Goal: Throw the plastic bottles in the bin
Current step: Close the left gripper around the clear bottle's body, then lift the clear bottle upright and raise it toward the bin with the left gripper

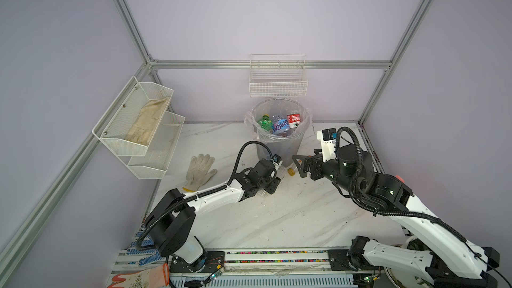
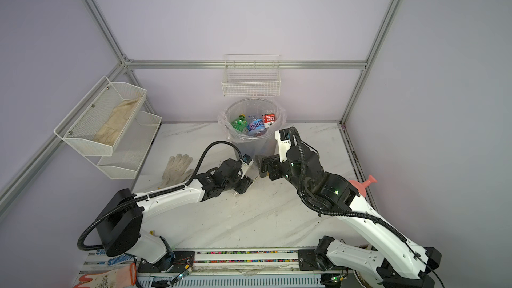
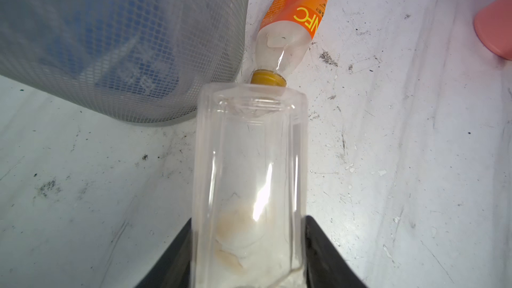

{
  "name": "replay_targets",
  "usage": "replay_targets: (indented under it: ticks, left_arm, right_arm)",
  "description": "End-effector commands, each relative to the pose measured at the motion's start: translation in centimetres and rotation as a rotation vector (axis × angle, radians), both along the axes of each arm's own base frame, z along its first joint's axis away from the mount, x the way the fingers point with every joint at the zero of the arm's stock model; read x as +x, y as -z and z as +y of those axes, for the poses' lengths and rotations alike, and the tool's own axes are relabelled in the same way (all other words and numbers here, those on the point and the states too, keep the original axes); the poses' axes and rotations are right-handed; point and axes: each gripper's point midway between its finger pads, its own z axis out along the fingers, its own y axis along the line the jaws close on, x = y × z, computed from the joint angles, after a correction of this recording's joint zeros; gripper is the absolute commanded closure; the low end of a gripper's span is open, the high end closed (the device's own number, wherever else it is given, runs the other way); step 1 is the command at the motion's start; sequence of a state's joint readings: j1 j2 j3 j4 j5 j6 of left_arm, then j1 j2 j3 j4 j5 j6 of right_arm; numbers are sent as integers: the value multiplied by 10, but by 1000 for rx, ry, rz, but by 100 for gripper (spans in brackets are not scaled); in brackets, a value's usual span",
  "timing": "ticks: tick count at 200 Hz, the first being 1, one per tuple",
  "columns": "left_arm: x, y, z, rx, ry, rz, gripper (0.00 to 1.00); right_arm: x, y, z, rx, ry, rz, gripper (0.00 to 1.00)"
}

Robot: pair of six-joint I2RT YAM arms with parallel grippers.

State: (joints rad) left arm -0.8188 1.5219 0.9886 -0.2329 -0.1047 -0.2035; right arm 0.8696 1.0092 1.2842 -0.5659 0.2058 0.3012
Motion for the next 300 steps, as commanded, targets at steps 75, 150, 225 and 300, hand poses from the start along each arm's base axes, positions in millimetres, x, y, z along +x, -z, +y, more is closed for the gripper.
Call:
replay_targets:
  ticks: [75,150,225,300]
  left_arm:
    - [-43,-74,9,-116,-13,-122,55]
    - [-58,-154,30,-236,-28,-267,55]
    - [-65,-231,47,-337,-22,-420,55]
    - [-77,-301,66,-417,-12,-573,55]
  right_arm:
    - [0,-5,-9,-16,35,-16,2]
    - [-5,-8,-18,-22,42,-26,2]
    - [-9,-11,-20,-6,31,-26,3]
    - [-10,-11,-18,2,23,-26,3]
